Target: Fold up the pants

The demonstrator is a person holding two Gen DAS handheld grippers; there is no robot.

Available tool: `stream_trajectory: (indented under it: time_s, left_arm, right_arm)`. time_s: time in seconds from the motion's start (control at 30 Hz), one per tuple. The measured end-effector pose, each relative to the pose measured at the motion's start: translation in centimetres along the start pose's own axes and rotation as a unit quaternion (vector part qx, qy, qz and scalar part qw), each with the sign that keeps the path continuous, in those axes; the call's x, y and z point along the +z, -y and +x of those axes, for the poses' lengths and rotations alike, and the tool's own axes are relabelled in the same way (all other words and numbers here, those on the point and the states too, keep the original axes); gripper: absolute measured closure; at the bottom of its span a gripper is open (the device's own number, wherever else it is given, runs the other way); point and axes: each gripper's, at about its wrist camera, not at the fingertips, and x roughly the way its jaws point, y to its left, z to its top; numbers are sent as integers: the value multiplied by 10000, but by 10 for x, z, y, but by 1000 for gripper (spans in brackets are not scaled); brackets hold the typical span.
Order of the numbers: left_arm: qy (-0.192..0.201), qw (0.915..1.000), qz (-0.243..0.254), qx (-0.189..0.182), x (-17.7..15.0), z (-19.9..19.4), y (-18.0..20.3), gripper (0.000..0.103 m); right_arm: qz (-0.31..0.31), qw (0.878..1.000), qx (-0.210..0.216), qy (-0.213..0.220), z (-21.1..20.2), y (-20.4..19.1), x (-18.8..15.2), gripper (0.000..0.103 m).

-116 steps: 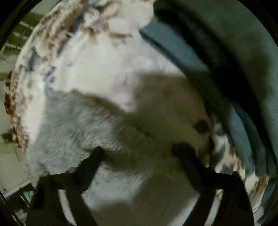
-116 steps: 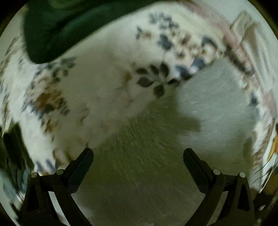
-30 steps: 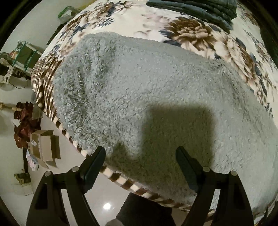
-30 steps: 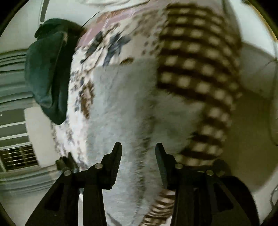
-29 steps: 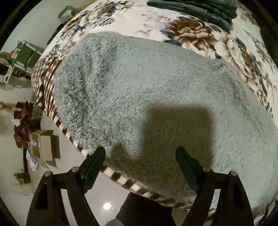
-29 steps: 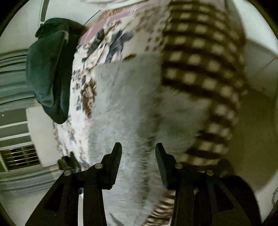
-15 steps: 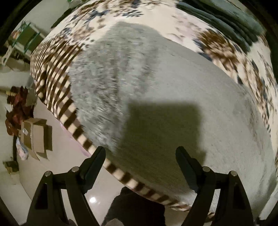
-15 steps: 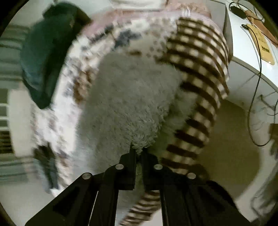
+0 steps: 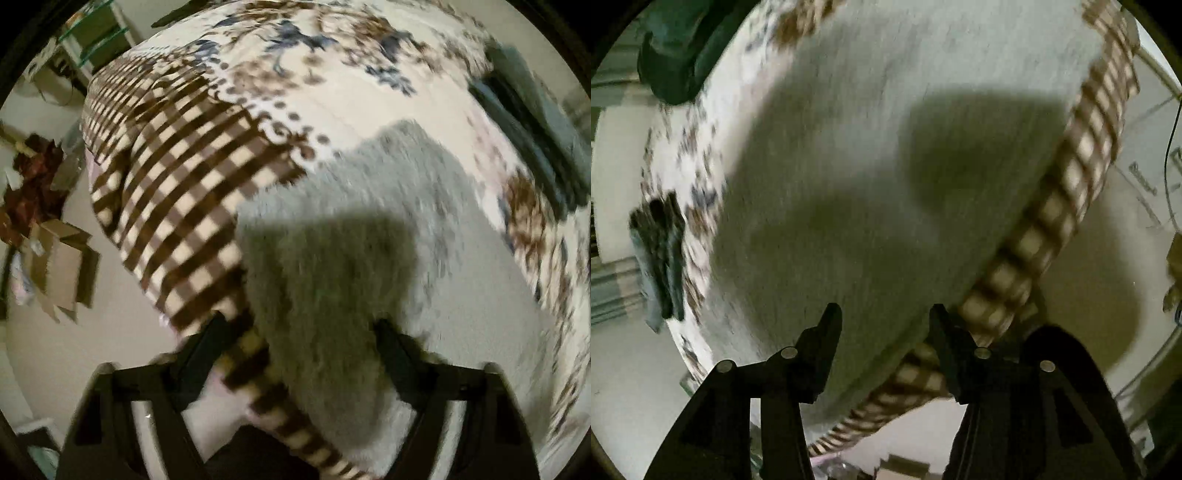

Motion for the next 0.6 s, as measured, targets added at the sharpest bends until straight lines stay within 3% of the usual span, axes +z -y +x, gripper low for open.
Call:
stream_trajectory:
  time_s: [0.03,0.1,0.13,0.17,0.27,0.43,0.6]
  left_arm:
    - [-3,9999,-72,-96,3,3,-2,94]
    - [-31,9997,-119,-222,10,3,-3,96]
    - [76,9995,-82,-287,12,-4,-1,97]
    - [131,9994,-17,-334,13,-9,0,97]
    - [338,9981,35,-520,21,-31,-5,97]
    - [483,9974,-61,-535,44,-32,-26,97]
    - [39,9990,-23,-455,46,-1,-29,92]
  right_arm:
    - [25,10000,9,-49,8,-4,-8,51]
    - [25,10000,57,-52,17,-8,-22,59]
    - [-22,9998,173,29,20,-12,-31,84]
    - [-150,9999,19,68,23,-18,-35,98]
    - [-376,9988,-200,254,22,-32,-55,99]
    - [-615,9979,-31,218,9,-56,-75,99]
    - [-855,9957,-254,-238,23,-49,-82,96]
